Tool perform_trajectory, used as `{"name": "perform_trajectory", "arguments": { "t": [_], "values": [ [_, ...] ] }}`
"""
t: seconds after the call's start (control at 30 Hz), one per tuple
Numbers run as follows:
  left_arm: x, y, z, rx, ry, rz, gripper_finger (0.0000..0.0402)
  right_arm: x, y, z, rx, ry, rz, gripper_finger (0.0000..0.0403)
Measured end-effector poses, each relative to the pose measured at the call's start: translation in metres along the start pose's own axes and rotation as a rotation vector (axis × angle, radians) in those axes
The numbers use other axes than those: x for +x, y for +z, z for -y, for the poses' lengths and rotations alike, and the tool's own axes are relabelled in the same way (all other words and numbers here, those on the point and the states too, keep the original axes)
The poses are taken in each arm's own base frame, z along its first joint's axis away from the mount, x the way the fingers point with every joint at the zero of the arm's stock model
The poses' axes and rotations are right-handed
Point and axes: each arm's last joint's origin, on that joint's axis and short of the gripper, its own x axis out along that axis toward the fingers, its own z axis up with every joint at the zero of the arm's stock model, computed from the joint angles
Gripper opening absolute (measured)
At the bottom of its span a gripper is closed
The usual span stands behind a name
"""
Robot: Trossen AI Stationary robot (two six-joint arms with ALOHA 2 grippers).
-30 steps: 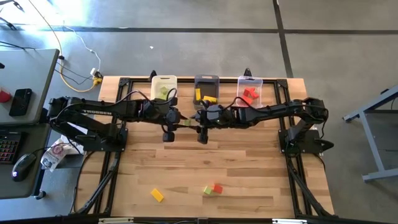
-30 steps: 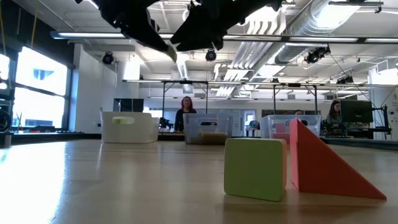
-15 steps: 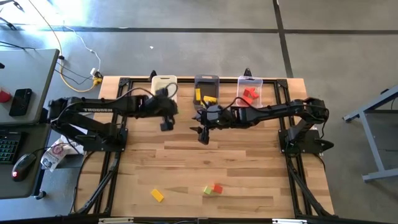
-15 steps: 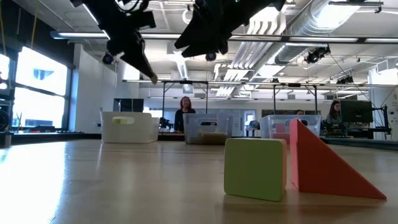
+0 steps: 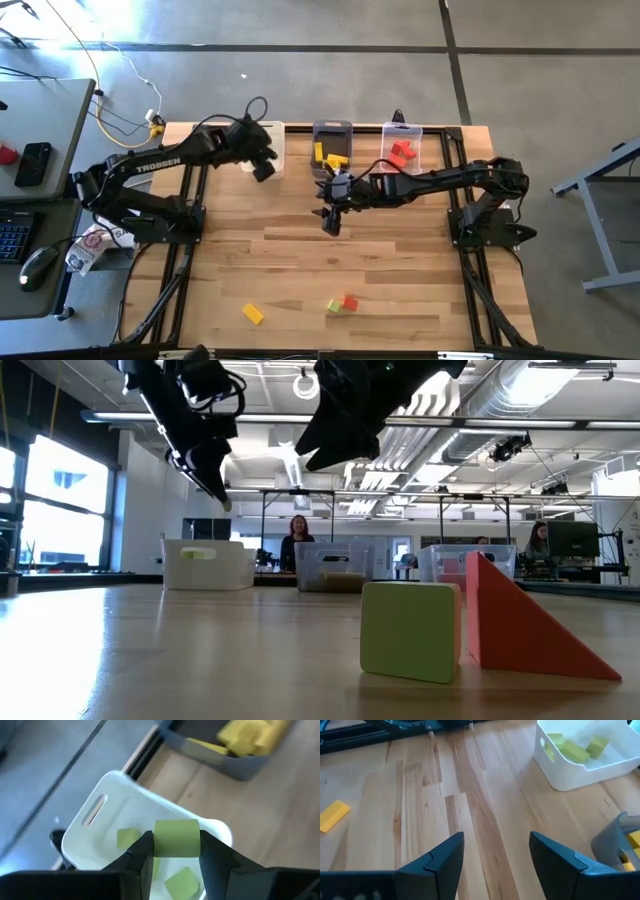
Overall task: Sort & place blocks by color
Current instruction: Put the green block into the white bin
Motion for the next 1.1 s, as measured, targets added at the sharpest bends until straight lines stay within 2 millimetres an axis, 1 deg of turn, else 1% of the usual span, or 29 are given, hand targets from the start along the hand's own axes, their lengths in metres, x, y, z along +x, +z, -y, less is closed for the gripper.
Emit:
{"name": "perform_trajectory", "arguments": {
  "t": [0.13,0.27,0.6,0.73,0.93,1.1],
  "values": [
    [0.003,-0.002,-0.011,-0.08,0.011,-0.012,0.01,0.0,-0.001,0.0,0.002,0.004,-0.013,0.0211],
    [0.009,-0.003,-0.015,-0.118,0.006,-0.036,0.01,0.0,-0.001,0.0,0.004,0.004,-0.014,0.0211],
    [0.054,-0.01,-0.012,-0.094,0.012,-0.191,0.01,0.0,-0.002,-0.003,-0.001,0.01,-0.018,0.0211],
    [0.064,-0.012,-0.013,-0.096,0.02,-0.223,0.0103,0.0,-0.005,-0.007,-0.01,0.015,-0.033,0.0211],
    [0.071,-0.013,-0.014,-0.084,0.022,-0.236,0.0116,-0.001,-0.007,-0.012,-0.007,0.016,-0.046,0.0211],
    [0.072,-0.013,-0.014,-0.108,0.016,-0.236,0.0137,-0.002,-0.01,-0.017,0.016,0.006,-0.061,0.0211]
  ]
}}
